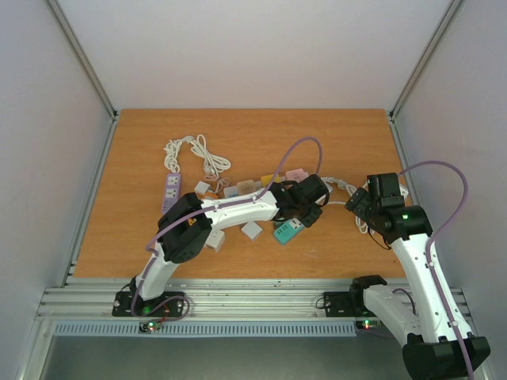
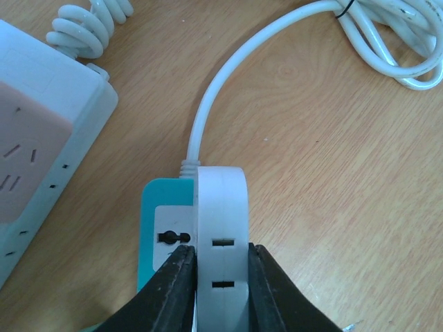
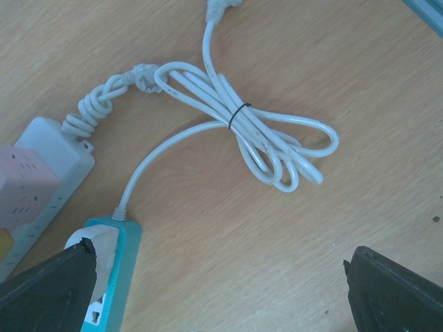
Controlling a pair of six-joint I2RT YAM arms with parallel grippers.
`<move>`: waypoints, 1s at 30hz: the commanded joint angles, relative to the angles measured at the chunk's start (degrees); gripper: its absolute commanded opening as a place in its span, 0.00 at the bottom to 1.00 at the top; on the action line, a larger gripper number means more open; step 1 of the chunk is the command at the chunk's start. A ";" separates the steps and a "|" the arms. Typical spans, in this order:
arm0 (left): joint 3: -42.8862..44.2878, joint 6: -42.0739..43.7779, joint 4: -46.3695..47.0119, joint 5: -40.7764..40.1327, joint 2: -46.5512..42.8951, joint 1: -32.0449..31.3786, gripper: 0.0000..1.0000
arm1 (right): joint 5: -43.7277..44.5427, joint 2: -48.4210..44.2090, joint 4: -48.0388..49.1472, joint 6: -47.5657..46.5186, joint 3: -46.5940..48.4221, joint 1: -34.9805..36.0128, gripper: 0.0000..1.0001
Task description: Insert the plug
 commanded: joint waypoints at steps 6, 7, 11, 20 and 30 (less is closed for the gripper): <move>2.79 1.74 -1.44 0.53 2.97 0.30 0.18 | -0.33 0.33 0.12 -0.58 -0.74 -0.22 0.99; 3.53 1.91 -2.17 0.72 3.39 0.30 0.17 | -0.37 0.37 0.15 -0.59 -0.74 -0.22 0.98; 5.15 2.20 -4.10 0.82 4.67 0.30 0.16 | -0.38 0.47 0.06 -0.59 -0.58 -0.22 0.98; 7.48 1.19 -7.45 1.32 5.91 0.25 0.22 | -0.38 0.70 -0.22 -0.75 -0.40 -0.22 0.99; 10.67 -1.32 -10.95 5.13 -4.59 2.45 0.58 | -9.59 -2.89 4.41 -6.27 -1.03 -0.22 0.96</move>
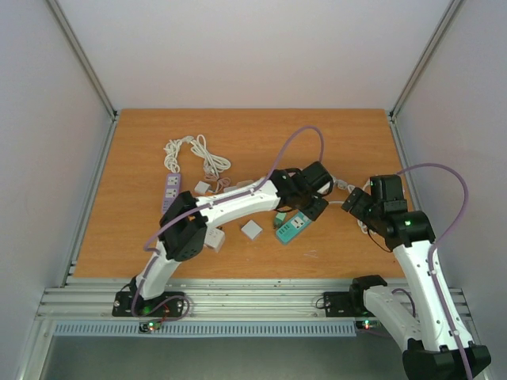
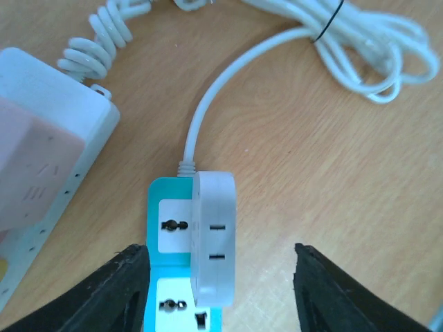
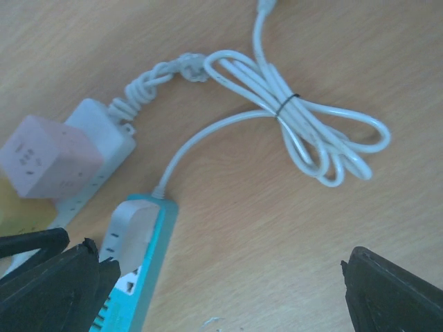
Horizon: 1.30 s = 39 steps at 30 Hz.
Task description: Insert the plug
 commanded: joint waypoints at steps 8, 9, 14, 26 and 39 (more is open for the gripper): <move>-24.39 -6.32 10.77 -6.66 -29.27 7.22 0.69 | -12.92 2.30 6.81 -6.86 1.16 6.05 0.91; -27.82 -6.55 12.43 -8.51 -33.04 7.92 0.71 | -11.83 3.10 7.34 -6.99 1.78 8.59 0.91; -37.55 -4.18 16.52 -17.82 -49.90 10.65 0.84 | -2.42 11.37 9.84 -10.47 6.78 28.17 0.92; -47.92 0.29 16.72 -25.79 -69.87 12.90 0.99 | -1.40 42.99 23.25 -22.07 13.37 50.14 0.97; -52.08 -1.83 18.87 -30.53 -77.10 13.53 0.99 | -3.58 53.12 26.15 -25.56 12.38 50.32 0.79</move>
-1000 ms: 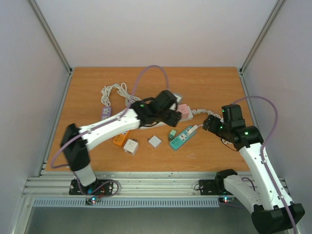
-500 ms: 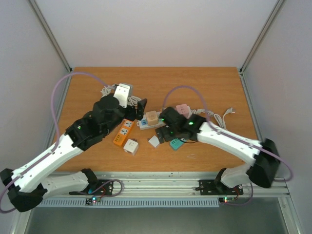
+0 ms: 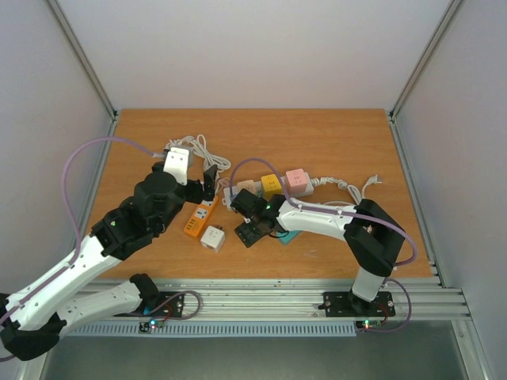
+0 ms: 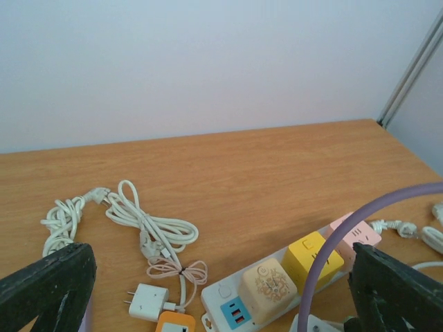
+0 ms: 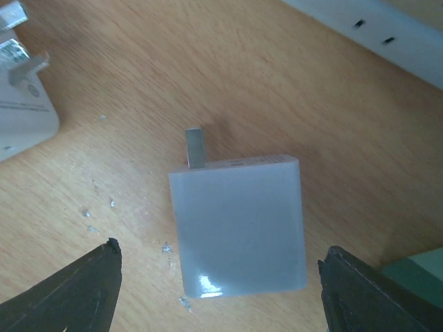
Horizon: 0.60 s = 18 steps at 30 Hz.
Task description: Insert the plug
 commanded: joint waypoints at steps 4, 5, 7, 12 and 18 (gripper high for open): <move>-1.10 -1.95 4.12 -4.07 -3.10 0.29 0.99 | 0.12 1.16 1.66 -2.02 -1.29 0.31 0.78; -1.09 -2.18 4.14 -4.19 -3.09 0.32 0.99 | 0.14 1.53 1.64 -2.47 -1.32 0.31 0.74; -0.93 -2.56 4.00 -4.31 -3.11 0.33 0.99 | 1.08 2.60 1.14 -2.85 -0.95 0.31 0.69; -0.91 -3.93 4.18 -3.87 -2.95 0.34 0.99 | 3.03 3.98 1.24 -3.50 -1.08 0.31 0.67; -0.16 -4.68 3.27 -3.22 -2.35 0.35 0.99 | 3.94 5.60 1.83 -3.92 -1.08 0.31 0.69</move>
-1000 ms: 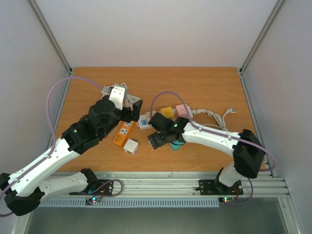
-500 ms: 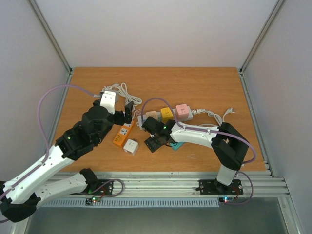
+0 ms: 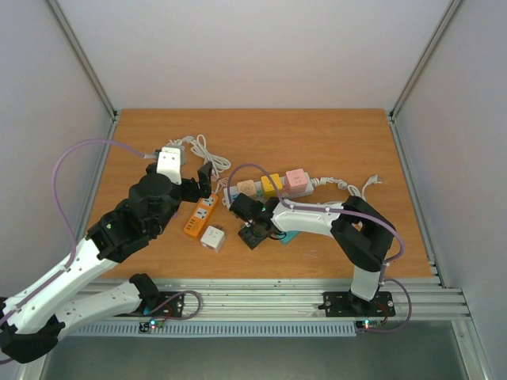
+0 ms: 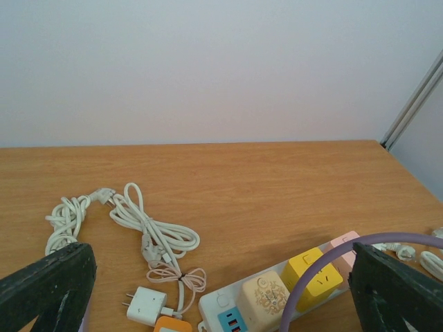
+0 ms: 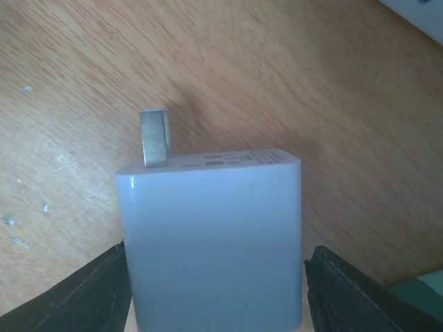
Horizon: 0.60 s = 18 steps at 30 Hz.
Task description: Insert the plug
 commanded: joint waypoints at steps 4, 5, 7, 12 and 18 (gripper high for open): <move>1.16 -3.38 0.59 -0.11 0.48 0.35 0.99 | 1.05 1.09 1.51 -1.20 -0.55 0.31 0.57; 1.28 -3.61 -0.04 -0.33 0.58 0.34 0.99 | 0.87 0.94 1.52 -1.26 -0.69 0.31 0.54; 1.49 -4.58 -1.31 -1.20 1.06 0.31 0.99 | 0.96 0.04 1.79 -1.42 -1.36 0.31 0.50; 1.54 -6.73 -2.90 0.29 2.32 1.12 0.99 | 2.60 -4.76 3.70 -1.56 -4.06 0.26 0.47; 0.91 -11.67 -3.00 16.27 6.34 6.69 0.97 | 9.47 -13.76 6.15 1.11 -8.54 -0.57 0.46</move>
